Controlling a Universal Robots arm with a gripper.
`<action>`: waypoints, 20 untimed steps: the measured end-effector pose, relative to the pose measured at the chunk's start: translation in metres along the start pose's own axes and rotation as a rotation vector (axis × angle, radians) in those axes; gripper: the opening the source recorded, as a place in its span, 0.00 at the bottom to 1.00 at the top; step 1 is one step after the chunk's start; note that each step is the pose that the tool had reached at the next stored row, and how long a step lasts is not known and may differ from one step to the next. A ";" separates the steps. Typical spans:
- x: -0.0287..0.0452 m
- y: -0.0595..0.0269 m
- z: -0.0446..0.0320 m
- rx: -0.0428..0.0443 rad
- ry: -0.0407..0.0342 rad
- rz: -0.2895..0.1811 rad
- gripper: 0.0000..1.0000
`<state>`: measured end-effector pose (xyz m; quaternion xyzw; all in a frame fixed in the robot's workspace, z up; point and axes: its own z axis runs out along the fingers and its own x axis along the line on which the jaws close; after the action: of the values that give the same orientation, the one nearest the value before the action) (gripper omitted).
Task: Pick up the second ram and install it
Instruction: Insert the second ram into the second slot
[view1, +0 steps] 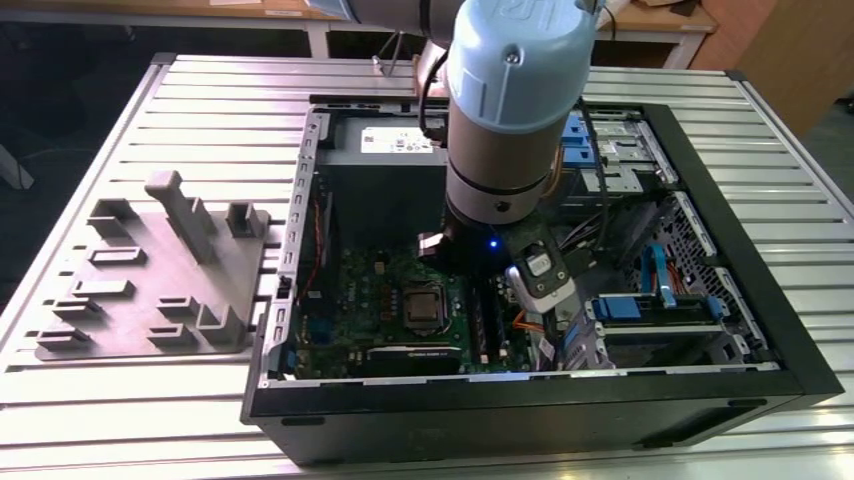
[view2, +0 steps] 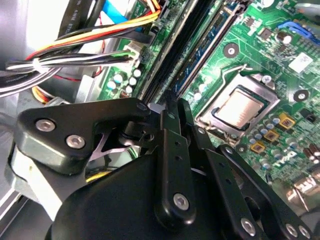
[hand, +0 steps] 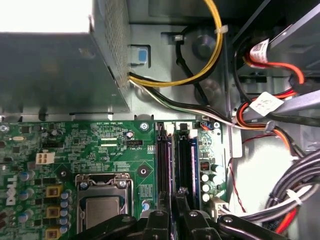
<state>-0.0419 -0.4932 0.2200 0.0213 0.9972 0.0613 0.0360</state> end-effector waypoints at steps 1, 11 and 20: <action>-0.0002 0.0004 -0.0032 -0.0001 0.0000 0.000 0.16; -0.0014 0.0025 -0.0198 0.0002 0.0000 0.000 0.16; -0.0014 0.0025 -0.0199 0.0011 0.0000 0.000 0.07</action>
<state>-0.0419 -0.4933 0.2401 0.0213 0.9973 0.0607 0.0360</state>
